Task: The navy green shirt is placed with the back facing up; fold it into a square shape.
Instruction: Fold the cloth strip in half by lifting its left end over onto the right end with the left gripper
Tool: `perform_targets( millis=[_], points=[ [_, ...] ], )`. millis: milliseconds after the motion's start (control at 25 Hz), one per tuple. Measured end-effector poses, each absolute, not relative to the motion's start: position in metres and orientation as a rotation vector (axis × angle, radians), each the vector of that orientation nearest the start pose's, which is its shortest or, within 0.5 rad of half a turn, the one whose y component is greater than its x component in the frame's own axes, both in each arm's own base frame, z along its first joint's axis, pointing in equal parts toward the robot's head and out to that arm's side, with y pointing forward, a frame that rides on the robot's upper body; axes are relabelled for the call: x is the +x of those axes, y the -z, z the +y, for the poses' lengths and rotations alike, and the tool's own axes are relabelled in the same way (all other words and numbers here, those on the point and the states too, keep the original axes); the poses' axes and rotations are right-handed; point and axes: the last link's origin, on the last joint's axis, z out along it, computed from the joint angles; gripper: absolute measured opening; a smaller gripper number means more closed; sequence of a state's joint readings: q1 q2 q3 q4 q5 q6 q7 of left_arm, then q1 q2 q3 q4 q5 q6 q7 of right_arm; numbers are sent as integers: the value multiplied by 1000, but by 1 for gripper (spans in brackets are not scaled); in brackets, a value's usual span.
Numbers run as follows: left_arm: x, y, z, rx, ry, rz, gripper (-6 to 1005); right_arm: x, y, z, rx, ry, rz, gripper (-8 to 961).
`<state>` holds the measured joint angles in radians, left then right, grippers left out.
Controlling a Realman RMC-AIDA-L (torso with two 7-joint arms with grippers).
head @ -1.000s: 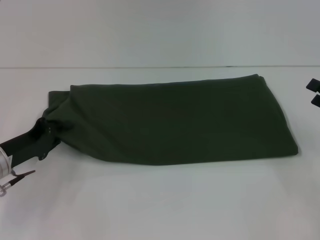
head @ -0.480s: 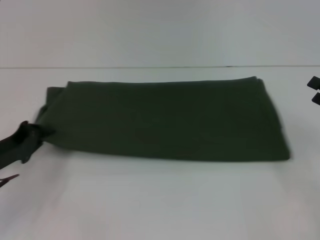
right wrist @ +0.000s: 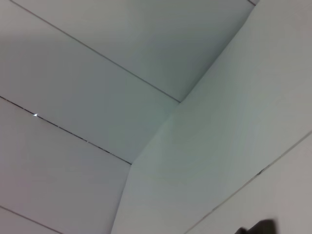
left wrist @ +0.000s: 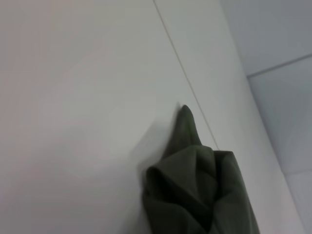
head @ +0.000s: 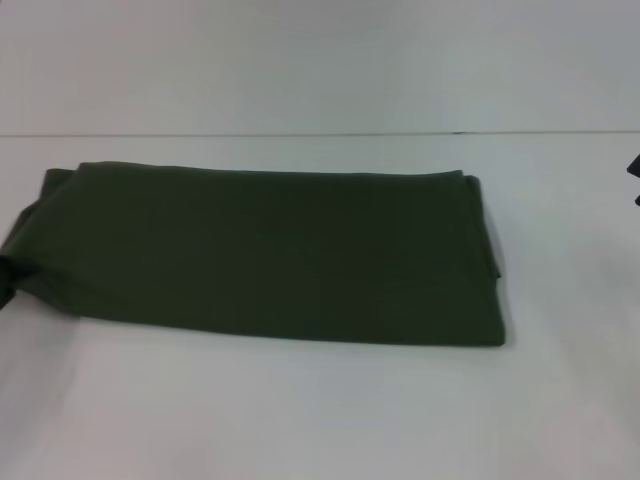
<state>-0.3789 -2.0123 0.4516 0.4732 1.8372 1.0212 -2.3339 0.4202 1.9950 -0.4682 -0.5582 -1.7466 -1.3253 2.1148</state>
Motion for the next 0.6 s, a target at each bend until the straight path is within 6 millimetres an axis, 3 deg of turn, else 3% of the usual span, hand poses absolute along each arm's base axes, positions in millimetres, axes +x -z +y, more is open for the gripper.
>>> perform_targets(
  millis=[320, 600],
  points=[
    [-407, -62, 318, -1211, 1035, -1969, 10, 341, -78, 340, -1729, -1184, 1677, 758],
    [-369, -65, 330, -1437, 1151, -1906, 14, 341, -76, 339, -1733, -1180, 1680, 758]
  ],
)
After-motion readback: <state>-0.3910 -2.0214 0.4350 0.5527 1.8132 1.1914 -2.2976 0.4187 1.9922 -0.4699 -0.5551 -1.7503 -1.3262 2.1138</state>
